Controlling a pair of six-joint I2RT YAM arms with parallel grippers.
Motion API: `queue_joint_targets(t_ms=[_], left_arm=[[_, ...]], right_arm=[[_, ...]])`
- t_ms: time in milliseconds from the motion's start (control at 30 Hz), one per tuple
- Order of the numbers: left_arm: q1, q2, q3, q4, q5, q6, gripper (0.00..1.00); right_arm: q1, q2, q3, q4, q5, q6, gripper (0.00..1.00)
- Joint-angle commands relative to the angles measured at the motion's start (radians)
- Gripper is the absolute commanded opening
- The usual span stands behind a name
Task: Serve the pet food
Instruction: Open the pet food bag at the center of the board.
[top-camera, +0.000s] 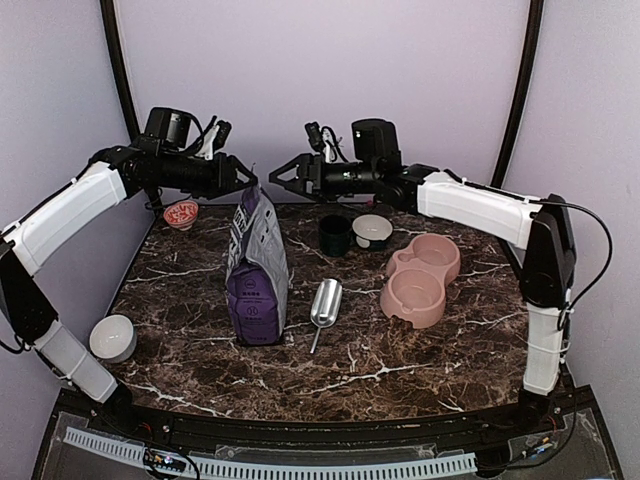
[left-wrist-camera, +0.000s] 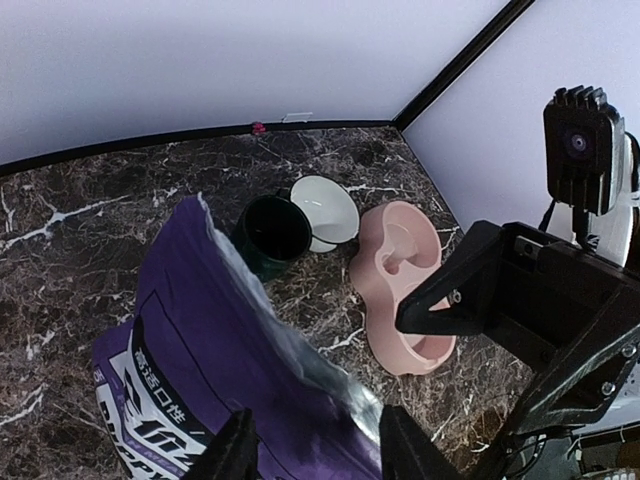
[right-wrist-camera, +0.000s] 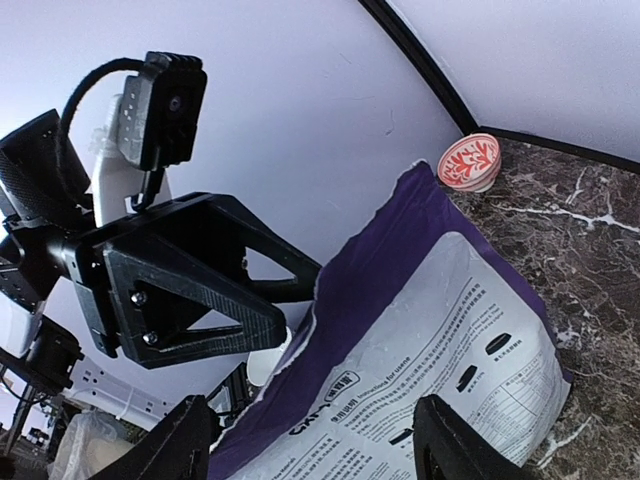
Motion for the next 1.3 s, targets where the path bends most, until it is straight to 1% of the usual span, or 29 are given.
queue_joint_targets(t_ms=[0,133,333,433,700,800,867,967,1167,1267], left_arm=[[0.002,-0.039,-0.029,0.015,0.041,-0.038,0.43],[0.003,-0.031,-0.038,0.039,0.061,-0.058,0.43],[0.003,-0.019,-0.031,0.024,0.053,-0.055,0.4],[0.002,-0.01,-0.034,0.023,0.054,-0.055,0.34],[0.002,-0.011,-0.069,0.027,0.044,-0.054,0.26],[0.002,-0.012,-0.084,0.027,0.039,-0.049,0.2],[0.003,-0.012,-0.093,0.032,0.042,-0.049,0.1],[0.002,-0.014,-0.104,0.04,0.045,-0.055,0.0],[0.002,-0.031,-0.122,0.06,0.041,-0.055,0.0],[0.003,-0.039,-0.13,0.066,0.038,-0.06,0.0]], right_arm=[[-0.011,0.029,0.049,0.086,-0.068,0.038,0.7],[-0.011,0.052,0.068,0.099,-0.085,0.042,0.7],[-0.013,0.086,0.109,0.11,-0.112,0.049,0.69],[-0.012,0.109,0.134,0.107,-0.126,0.051,0.7],[-0.013,0.168,0.221,0.101,-0.154,0.063,0.69],[-0.013,0.183,0.243,0.095,-0.159,0.063,0.68],[-0.013,0.191,0.255,0.088,-0.159,0.061,0.67],[-0.013,0.204,0.275,0.077,-0.159,0.059,0.64],[-0.014,0.217,0.292,0.054,-0.153,0.046,0.59],[-0.012,0.223,0.315,-0.023,-0.108,-0.005,0.58]])
